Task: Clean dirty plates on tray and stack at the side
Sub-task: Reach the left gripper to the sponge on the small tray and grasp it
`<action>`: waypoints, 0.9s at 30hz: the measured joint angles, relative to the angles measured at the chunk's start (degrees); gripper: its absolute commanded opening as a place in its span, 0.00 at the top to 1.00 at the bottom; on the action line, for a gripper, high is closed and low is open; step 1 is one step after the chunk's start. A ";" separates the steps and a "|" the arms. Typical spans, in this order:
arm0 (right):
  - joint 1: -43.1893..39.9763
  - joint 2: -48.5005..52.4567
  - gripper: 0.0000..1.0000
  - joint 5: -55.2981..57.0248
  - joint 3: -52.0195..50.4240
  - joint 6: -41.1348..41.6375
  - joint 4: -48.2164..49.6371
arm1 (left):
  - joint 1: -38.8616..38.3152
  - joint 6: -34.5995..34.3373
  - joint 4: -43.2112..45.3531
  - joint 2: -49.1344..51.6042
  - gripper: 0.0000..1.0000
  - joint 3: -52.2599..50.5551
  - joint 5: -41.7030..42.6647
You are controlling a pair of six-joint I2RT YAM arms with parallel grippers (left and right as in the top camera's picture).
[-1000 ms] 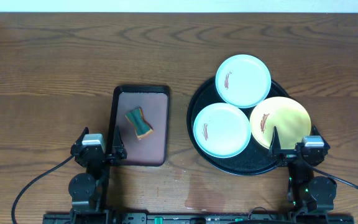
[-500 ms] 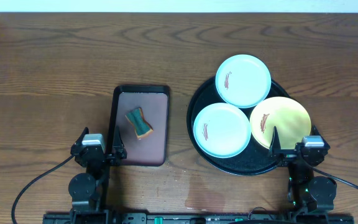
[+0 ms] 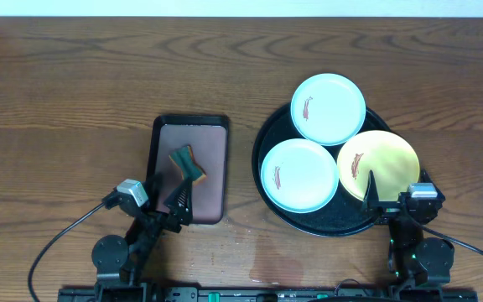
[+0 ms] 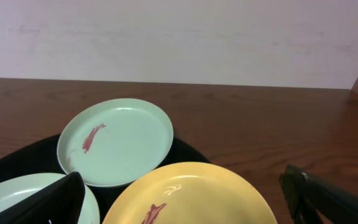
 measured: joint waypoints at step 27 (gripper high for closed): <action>0.00 0.04 0.01 0.00 -0.02 0.00 0.04 | -0.04 5.79 -42.23 31.67 0.15 46.23 -1.20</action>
